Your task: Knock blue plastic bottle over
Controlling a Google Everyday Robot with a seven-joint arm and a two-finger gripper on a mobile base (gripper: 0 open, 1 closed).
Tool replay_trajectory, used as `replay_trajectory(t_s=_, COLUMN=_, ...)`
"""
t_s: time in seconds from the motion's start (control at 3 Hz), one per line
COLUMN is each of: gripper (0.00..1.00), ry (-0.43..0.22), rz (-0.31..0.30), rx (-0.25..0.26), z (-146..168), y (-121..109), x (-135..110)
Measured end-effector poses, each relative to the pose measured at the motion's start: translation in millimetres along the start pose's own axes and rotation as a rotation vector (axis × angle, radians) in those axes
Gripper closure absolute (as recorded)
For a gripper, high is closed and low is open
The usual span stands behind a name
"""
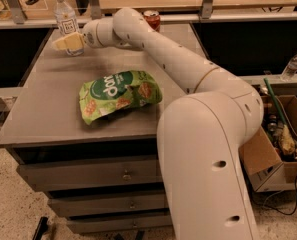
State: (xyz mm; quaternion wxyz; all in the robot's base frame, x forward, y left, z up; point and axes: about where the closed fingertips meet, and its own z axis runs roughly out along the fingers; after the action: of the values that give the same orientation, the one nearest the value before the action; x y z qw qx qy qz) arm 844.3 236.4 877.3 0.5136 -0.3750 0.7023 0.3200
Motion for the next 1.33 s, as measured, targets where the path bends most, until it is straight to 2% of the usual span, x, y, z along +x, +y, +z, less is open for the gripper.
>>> replay_trajectory(t_s=1.0, gripper=0.00, ry=-0.049, rz=-0.028, rx=-0.030, z=28, y=20, x=-28)
replay_trajectory(t_s=1.33, gripper=0.20, ry=-0.068, rz=-0.045, rx=-0.038, z=32, y=22, x=-33)
